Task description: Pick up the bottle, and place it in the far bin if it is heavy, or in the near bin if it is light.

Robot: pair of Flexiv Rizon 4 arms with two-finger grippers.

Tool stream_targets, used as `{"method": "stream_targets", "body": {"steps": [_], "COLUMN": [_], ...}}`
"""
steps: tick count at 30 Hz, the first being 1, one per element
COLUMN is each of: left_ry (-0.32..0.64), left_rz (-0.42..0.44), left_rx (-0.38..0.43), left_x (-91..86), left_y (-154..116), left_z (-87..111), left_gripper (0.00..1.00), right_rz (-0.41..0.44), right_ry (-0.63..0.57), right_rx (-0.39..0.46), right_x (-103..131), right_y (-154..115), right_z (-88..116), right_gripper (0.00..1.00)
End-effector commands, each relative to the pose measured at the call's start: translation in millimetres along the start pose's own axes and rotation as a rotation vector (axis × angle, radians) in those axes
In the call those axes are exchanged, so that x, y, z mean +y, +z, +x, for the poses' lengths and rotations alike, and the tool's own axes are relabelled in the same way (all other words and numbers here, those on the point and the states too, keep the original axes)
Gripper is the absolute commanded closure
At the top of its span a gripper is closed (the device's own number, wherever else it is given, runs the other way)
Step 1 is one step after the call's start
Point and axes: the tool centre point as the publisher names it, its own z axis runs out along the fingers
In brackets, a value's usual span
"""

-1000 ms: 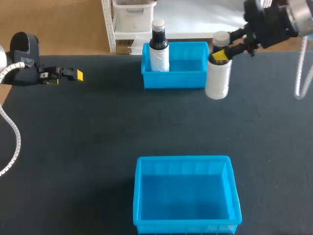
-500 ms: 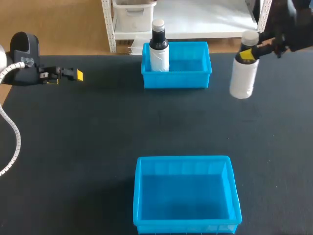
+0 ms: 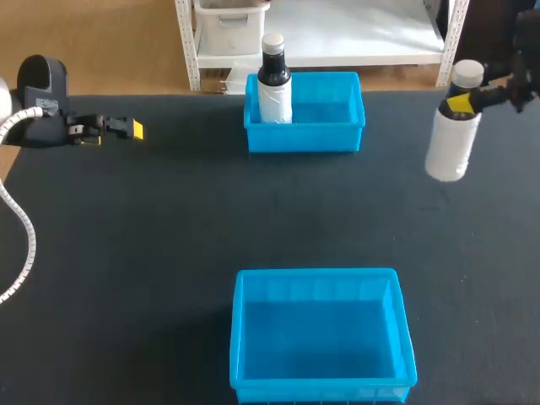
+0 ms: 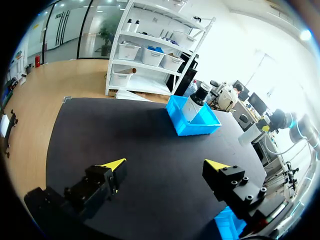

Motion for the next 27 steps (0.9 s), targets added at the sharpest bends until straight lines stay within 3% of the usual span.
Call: {"method": "stream_targets", "body": {"steps": [1, 13, 21, 27], "left_ry": [0.0, 0.0, 0.0, 0.0], "left_rz": [0.0, 0.0, 0.0, 0.0], "left_rx": [0.0, 0.0, 0.0, 0.0], "left_x": [0.0, 0.0, 0.0, 0.0], "left_y": [0.0, 0.0, 0.0, 0.0], "left_z": [0.0, 0.0, 0.0, 0.0], "left_gripper": [0.0, 0.0, 0.0, 0.0], "right_rz": [0.043, 0.008, -0.041, -0.089], "right_ry": [0.001, -0.006, -0.029, -0.034], "right_rx": [0.008, -0.01, -0.009, -0.029], "right_x": [31.0, 91.4, 141.8, 188.6], "right_y": [-20.6, -36.7, -20.0, 1.9], "right_z": [-0.7, -38.2, -82.5, -103.9], "right_gripper": [1.0, 1.0, 1.0, 1.0]}}
